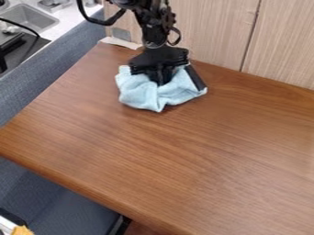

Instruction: Fold the cloth from the bottom to the top

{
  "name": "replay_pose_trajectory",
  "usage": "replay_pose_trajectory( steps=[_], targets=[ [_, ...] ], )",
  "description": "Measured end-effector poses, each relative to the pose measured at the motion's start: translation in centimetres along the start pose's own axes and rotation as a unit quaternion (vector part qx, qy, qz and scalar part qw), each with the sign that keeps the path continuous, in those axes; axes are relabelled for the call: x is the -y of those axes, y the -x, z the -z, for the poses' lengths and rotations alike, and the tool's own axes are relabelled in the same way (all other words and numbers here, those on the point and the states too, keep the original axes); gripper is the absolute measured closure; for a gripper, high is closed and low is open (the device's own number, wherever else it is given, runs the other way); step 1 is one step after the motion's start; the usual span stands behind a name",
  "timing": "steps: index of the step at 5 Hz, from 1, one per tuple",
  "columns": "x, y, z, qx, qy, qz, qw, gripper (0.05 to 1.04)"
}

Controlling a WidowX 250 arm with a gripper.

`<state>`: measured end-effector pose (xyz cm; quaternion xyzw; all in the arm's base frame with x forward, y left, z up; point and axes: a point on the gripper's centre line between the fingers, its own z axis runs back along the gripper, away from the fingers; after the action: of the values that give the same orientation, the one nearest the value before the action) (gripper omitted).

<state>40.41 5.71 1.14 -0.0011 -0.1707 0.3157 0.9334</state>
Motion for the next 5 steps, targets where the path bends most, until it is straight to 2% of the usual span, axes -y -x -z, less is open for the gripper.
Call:
replay_pose_trajectory(
  steps=[1, 2, 3, 4, 5],
  targets=[
    [-0.4, 0.2, -0.4, -0.006, -0.016, 0.006, 0.9998, 0.367],
    [-0.1, 0.5, -1.4, -0.015, -0.019, 0.020, 0.9995, 0.122],
    [0.1, 0.3, -2.5, -0.015, -0.013, 0.018, 0.9997, 0.081],
    [0.6, -0.4, -4.5, -0.003, 0.005, 0.016, 0.9999, 0.082],
    [1.0, -0.5, -6.1, -0.009, 0.019, 0.019, 0.9996, 0.082]
  ],
)
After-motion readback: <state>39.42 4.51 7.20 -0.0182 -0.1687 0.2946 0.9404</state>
